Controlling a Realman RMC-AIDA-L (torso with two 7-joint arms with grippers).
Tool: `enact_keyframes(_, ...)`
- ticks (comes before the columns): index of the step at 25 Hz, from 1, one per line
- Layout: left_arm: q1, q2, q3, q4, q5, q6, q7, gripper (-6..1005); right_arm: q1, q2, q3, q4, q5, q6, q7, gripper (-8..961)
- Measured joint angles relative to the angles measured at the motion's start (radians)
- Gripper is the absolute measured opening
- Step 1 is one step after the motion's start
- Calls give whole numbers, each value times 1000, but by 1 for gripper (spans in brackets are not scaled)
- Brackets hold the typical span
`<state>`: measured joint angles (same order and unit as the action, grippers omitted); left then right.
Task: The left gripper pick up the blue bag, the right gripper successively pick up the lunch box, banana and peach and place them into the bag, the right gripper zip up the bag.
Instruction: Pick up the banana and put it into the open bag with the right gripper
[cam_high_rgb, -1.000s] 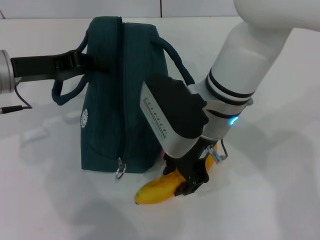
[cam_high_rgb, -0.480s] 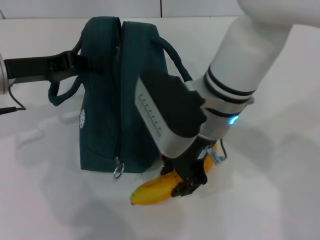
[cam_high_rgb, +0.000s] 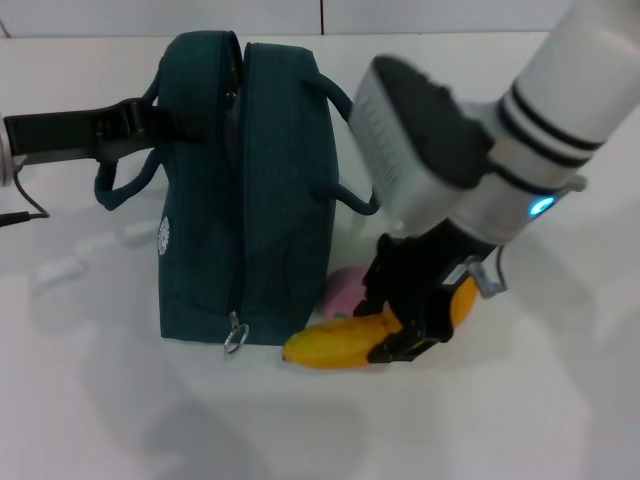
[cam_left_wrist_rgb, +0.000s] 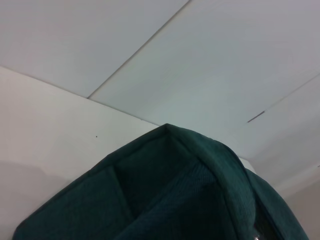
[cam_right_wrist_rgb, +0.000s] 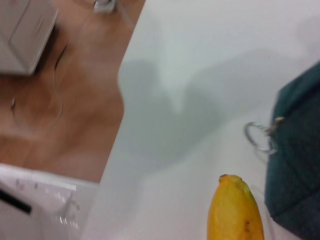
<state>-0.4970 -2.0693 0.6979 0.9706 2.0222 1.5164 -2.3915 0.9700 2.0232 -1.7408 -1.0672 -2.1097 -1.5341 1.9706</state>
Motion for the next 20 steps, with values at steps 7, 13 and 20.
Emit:
enact_keyframes(7, 0, -2, 0, 2, -3, 4, -4, 36, -70, -4, 186, -22, -3, -80, -5, 421)
enact_keyframes(13, 0, -2, 0, 2, -7, 7, -6, 36, -113, -6, 336, -49, 2, -149, -1, 423)
enact_keyframes(20, 0, 1, 0, 4, -46, 33, -7, 36, -153, -8, 520, -173, 58, -291, 1, 425)
